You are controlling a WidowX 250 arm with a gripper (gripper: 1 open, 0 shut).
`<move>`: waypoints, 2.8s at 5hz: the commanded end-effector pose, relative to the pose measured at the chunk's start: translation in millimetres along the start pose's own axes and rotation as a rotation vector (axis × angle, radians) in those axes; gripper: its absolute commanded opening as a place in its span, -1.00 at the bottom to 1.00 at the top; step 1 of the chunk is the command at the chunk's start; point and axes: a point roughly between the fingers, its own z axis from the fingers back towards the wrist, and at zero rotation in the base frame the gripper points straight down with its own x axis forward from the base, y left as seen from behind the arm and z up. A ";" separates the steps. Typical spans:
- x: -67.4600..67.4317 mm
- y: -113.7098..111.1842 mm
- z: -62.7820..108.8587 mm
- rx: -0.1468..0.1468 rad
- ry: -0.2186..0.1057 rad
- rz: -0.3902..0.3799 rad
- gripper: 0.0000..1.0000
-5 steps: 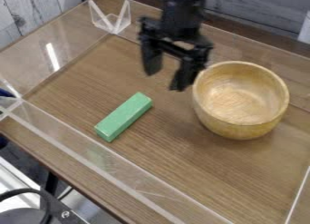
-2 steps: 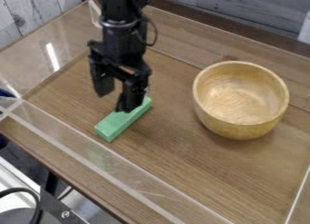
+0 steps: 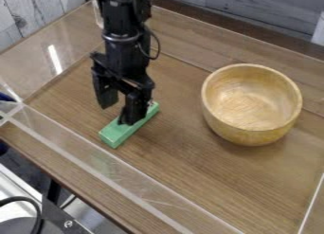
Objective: Put the green block in the brown bowl
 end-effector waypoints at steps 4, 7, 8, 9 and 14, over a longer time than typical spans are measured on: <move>10.6 2.6 -5.9 0.001 -0.037 0.007 1.00; 9.0 -0.2 6.9 -0.015 -0.067 0.010 1.00; 8.1 -0.7 10.0 -0.019 -0.072 0.012 1.00; 8.0 -0.5 9.1 -0.021 -0.071 0.013 1.00; 9.2 0.7 -3.6 -0.030 -0.048 0.022 1.00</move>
